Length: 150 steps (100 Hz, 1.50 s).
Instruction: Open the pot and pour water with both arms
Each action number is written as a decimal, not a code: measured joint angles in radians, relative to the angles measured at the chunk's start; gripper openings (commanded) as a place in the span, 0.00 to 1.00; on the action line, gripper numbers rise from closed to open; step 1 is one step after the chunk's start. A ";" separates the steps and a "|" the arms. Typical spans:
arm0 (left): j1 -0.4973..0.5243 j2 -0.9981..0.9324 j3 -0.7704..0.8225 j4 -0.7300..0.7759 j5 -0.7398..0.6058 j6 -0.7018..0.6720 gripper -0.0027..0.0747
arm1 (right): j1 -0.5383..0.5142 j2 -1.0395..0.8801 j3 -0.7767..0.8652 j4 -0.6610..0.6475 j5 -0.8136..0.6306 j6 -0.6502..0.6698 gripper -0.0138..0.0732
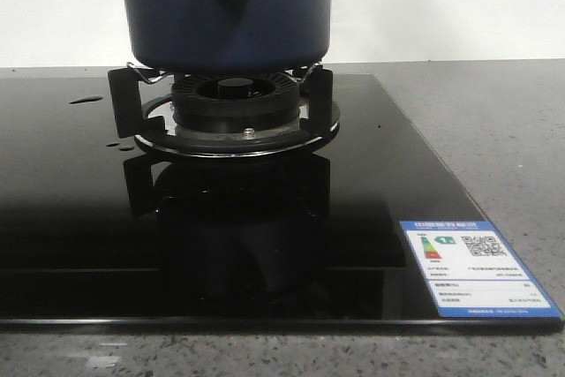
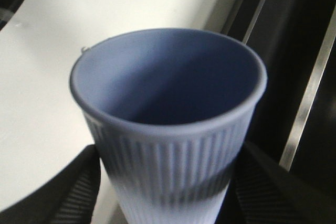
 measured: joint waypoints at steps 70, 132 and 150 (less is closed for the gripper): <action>0.000 0.000 0.000 0.000 0.000 0.000 0.40 | 0.000 -0.006 0.037 0.687 0.178 0.586 0.48; 0.000 0.110 0.000 -0.040 0.010 0.000 0.40 | -0.252 -0.328 0.324 0.729 0.233 1.126 0.48; -0.034 0.168 0.000 -0.041 0.014 0.000 0.40 | -0.440 -0.422 0.576 0.729 0.012 1.191 0.48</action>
